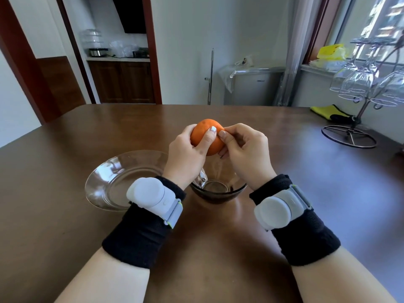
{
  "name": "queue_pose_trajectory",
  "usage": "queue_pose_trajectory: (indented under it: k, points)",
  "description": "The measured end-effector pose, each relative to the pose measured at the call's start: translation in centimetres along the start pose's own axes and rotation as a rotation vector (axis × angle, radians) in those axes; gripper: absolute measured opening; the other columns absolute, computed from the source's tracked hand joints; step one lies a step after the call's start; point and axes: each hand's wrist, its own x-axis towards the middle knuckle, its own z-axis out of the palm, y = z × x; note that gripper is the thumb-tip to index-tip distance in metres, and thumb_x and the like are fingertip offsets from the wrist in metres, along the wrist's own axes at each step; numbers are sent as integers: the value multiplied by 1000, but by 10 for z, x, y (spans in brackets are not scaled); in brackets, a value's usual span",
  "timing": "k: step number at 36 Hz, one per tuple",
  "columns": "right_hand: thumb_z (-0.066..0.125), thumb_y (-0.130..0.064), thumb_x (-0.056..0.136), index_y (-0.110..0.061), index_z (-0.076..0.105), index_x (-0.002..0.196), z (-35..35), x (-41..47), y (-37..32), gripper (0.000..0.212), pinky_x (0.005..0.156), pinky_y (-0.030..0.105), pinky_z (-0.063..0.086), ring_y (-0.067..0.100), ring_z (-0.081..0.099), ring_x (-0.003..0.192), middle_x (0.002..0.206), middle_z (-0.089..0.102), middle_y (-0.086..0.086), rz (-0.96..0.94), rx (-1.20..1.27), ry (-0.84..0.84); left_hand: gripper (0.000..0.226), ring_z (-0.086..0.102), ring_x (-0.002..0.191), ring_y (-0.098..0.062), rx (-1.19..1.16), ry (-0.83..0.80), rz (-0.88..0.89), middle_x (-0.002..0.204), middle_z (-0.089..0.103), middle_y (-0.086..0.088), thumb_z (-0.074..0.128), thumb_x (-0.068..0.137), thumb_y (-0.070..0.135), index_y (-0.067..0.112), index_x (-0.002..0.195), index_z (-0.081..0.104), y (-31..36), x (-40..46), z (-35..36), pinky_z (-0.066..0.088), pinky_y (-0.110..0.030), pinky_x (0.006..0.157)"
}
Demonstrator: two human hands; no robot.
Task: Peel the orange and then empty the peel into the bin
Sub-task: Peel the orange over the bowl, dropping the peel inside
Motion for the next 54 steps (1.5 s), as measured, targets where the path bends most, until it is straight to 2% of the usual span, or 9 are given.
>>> queue_pose_trajectory:
  k: [9, 17, 22, 25, 27, 32, 41, 49, 54]
  points:
    - [63, -12, 89, -9, 68, 82, -2, 0, 0, 8, 57, 33, 58, 21, 66, 51, 60, 66, 11, 41, 63, -28, 46, 60, 100, -19, -17, -7, -6, 107, 61, 3, 52, 91, 50, 19, 125, 57, -1, -1, -2, 53, -38, 91]
    - [65, -19, 88, -17, 66, 109, -9, -3, -7, 21, 57, 24, 58, 16, 69, 62, 84, 71, 5, 43, 83, -107, 52, 61, 87, -14, 57, 70, 74, 94, 64, 6, 50, 85, 63, 22, 114, 63, -1, -4, -6, 51, -24, 77]
    - [66, -16, 87, -12, 73, 98, -8, -2, -3, 14, 64, 15, 54, 9, 65, 74, 87, 68, -3, -124, -107, -36, 55, 59, 86, -9, 119, 68, 127, 97, 63, 8, 49, 84, 61, 20, 118, 62, -2, -5, -6, 43, -7, 69]
    - [65, -15, 87, -10, 75, 96, -7, -3, 0, 14, 71, 25, 57, 10, 65, 78, 87, 70, -2, -190, -195, 13, 49, 60, 87, -10, 105, 54, 114, 98, 65, 7, 53, 86, 57, 20, 117, 64, -2, -5, -6, 42, -6, 69]
    - [65, -14, 87, -10, 76, 96, -7, -3, -1, 14, 68, 27, 57, 12, 65, 74, 85, 71, 2, -164, -156, 10, 46, 59, 87, -9, 77, 53, 102, 96, 65, 8, 55, 86, 56, 21, 113, 66, -2, -5, -6, 43, -8, 70]
    - [66, -8, 86, -5, 75, 94, -8, -2, -6, 13, 57, 10, 48, 5, 60, 61, 75, 68, 7, -46, 2, -26, 42, 59, 85, -7, 2, 23, 48, 96, 64, 9, 56, 86, 54, 23, 112, 66, -4, -3, -7, 44, -10, 70]
    - [64, -8, 88, -1, 73, 99, -8, -4, -7, 16, 61, 35, 60, 19, 65, 62, 75, 69, 8, 132, 223, -54, 39, 60, 87, -7, -67, -4, 16, 98, 63, 9, 56, 88, 52, 24, 113, 64, -6, -1, -9, 51, -20, 77]
    - [63, -9, 88, -5, 72, 98, -3, -8, -9, 14, 66, 32, 61, 11, 65, 64, 74, 70, 7, 293, 402, -24, 33, 61, 99, -15, -139, -39, -53, 105, 64, 4, 56, 89, 51, 27, 111, 61, -9, 0, -9, 56, -35, 87]
    - [63, -12, 89, -9, 73, 91, -1, -8, -9, 11, 68, 33, 60, 21, 65, 71, 78, 70, 13, 354, 487, 10, 31, 60, 101, -18, -170, -43, -79, 106, 61, 5, 53, 90, 52, 30, 111, 57, -8, 1, -9, 56, -38, 87]
